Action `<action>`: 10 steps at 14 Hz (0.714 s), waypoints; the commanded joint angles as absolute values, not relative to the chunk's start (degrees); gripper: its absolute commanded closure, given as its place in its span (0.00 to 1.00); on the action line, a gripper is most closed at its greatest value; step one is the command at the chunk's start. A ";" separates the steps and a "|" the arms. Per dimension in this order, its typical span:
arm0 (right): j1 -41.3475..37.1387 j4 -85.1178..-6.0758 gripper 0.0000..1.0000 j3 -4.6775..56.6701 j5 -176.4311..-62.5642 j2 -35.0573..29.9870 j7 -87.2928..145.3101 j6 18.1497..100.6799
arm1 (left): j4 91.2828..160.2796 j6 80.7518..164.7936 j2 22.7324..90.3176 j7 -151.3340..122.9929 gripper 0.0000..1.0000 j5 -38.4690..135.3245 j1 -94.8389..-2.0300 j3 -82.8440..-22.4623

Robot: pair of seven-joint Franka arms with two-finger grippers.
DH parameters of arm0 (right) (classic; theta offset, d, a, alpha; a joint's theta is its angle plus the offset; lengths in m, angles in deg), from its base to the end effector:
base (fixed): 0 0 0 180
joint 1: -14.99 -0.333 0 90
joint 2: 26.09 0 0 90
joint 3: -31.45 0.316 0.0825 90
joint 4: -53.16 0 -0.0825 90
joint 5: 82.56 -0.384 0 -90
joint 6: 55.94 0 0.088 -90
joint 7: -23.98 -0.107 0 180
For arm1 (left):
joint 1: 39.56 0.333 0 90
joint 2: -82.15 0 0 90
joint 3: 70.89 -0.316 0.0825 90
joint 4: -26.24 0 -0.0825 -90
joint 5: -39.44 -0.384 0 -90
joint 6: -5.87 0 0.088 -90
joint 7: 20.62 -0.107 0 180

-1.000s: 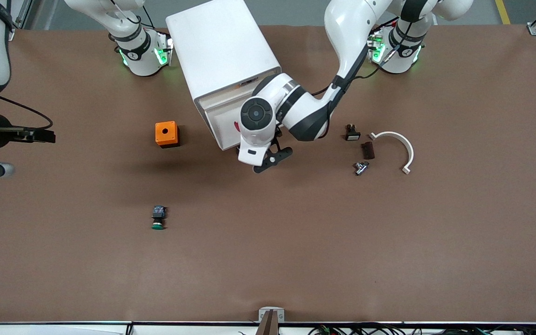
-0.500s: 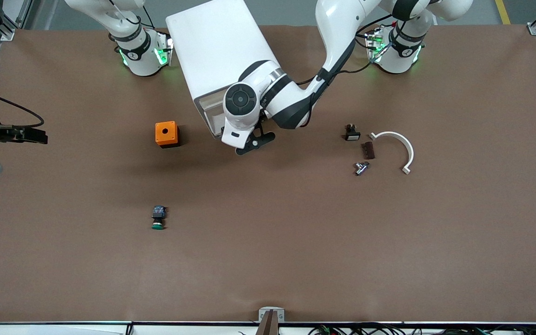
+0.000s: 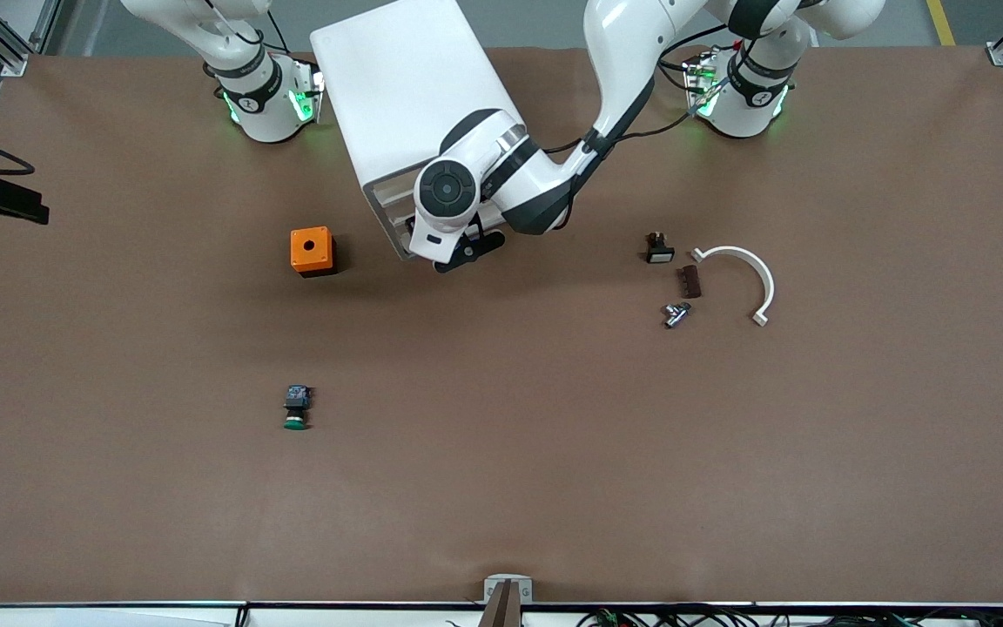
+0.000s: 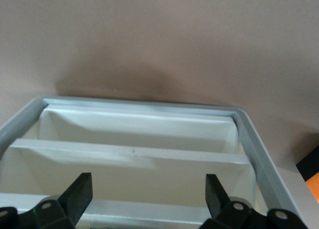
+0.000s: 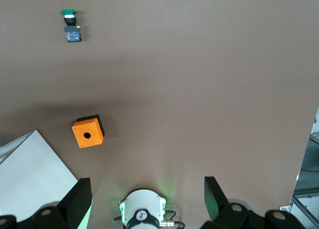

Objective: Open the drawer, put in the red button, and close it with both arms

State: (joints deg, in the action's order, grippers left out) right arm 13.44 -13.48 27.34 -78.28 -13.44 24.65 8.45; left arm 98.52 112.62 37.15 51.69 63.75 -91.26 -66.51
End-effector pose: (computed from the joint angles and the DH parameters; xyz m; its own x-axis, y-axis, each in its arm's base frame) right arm 0.5682 -0.0295 0.6505 0.9644 -0.0661 -0.2559 -0.0454 -0.9953 0.0860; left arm 0.3932 -0.6173 0.2831 0.7866 0.4129 -0.4591 0.4292 -0.9002 -0.0742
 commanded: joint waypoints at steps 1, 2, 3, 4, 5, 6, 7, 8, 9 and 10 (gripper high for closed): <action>13.76 -13.81 0.00 27.58 -80.62 -15.36 23.10 7.17 | 100.16 112.75 38.11 51.89 0.00 66.94 -90.98 -66.32; 13.68 -14.94 0.00 27.58 -81.07 -16.06 22.14 7.16 | 100.07 112.84 38.11 51.80 0.00 66.95 -90.89 -66.32; 13.94 -17.04 0.00 27.67 -82.81 -17.46 18.91 7.86 | 100.07 112.75 38.20 51.89 0.00 66.95 -90.71 -66.32; 14.03 -18.63 0.00 27.58 -84.57 -18.60 16.97 8.65 | 99.99 112.84 38.20 51.80 0.00 66.86 -90.45 -66.32; 14.03 -20.12 0.00 27.58 -84.93 -19.57 16.51 9.88 | 99.90 112.75 38.38 51.71 0.00 66.60 -89.75 -66.41; 14.03 -21.44 0.00 27.67 -85.02 -20.54 16.59 11.45 | 99.81 112.75 38.55 51.97 0.00 66.51 -88.79 -66.41; 13.94 -22.85 0.00 27.67 -85.02 -21.51 16.77 12.78 | 99.64 112.75 38.81 51.80 0.00 65.90 -87.73 -66.50; 13.77 -24.34 0.00 27.67 -85.02 -22.56 17.29 14.62 | 99.55 112.75 38.99 51.54 0.00 65.54 -86.85 -67.02; 13.76 -25.75 0.00 27.67 -85.02 -23.62 17.99 16.46 | 99.55 112.75 39.60 51.62 0.00 64.23 -85.98 -67.20; 13.94 -27.16 0.00 27.67 -85.02 -24.41 19.65 17.70 | 99.55 112.66 41.35 51.45 0.00 61.35 -84.92 -67.72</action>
State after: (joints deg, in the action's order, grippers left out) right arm 13.53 -21.58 27.31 -84.29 -20.28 18.24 14.48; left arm 98.44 112.80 37.83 51.53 64.60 -86.53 -67.11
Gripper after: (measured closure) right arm 0.000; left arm 0.000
